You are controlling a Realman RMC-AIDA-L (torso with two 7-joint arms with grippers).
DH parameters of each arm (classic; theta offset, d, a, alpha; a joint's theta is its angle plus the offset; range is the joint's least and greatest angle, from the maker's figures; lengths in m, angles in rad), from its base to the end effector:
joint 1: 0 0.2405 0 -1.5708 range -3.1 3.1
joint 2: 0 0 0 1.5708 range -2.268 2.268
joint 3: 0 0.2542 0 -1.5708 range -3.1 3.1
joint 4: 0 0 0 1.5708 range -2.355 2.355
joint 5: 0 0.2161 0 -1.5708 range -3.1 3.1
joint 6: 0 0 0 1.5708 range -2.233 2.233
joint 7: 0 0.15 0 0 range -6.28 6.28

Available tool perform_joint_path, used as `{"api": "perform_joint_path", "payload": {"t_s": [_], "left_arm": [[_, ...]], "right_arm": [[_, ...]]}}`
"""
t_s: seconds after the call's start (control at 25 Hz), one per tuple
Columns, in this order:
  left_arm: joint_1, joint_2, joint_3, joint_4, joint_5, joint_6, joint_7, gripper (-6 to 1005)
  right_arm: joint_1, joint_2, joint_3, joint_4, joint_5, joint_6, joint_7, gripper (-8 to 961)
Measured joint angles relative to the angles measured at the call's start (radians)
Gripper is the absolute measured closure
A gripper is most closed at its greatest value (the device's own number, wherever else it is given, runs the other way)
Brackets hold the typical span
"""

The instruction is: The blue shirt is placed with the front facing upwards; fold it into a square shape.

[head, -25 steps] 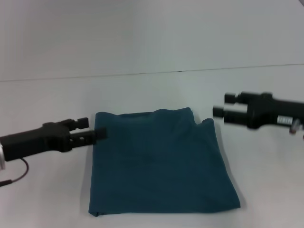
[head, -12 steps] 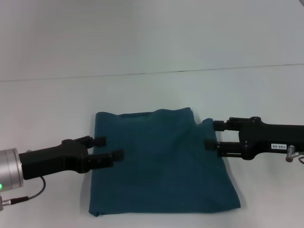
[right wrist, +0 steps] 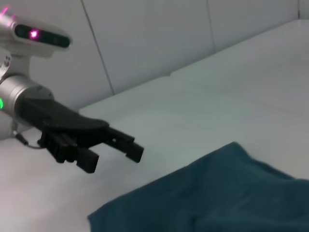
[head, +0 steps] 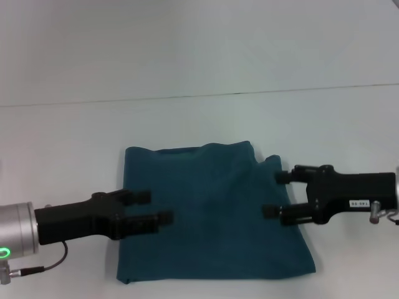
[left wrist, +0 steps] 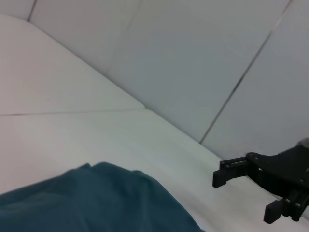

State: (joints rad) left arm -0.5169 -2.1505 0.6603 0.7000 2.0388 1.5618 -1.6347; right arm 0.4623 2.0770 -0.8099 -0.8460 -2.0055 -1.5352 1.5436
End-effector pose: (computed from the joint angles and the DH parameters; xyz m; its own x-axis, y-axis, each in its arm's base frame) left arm -0.2527 0.3276 -0.0240 0.6360 0.5568 0.5343 0.6490 -0.7605 0.0198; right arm 0.2634 0.3363 0.0118 0.8213 -0.3855 -0.4206 -0.4898 -0.8544 -0.1733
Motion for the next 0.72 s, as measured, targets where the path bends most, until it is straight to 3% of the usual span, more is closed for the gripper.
{"api": "perform_joint_path", "payload": {"t_s": [0.72], "left_arm": [[0.002,0.006,0.048,0.006,0.032,0.023,0.001,88]], "right_arm": [[0.003,0.000,-0.029,-0.006,-0.023,-0.043,0.015,22]]}}
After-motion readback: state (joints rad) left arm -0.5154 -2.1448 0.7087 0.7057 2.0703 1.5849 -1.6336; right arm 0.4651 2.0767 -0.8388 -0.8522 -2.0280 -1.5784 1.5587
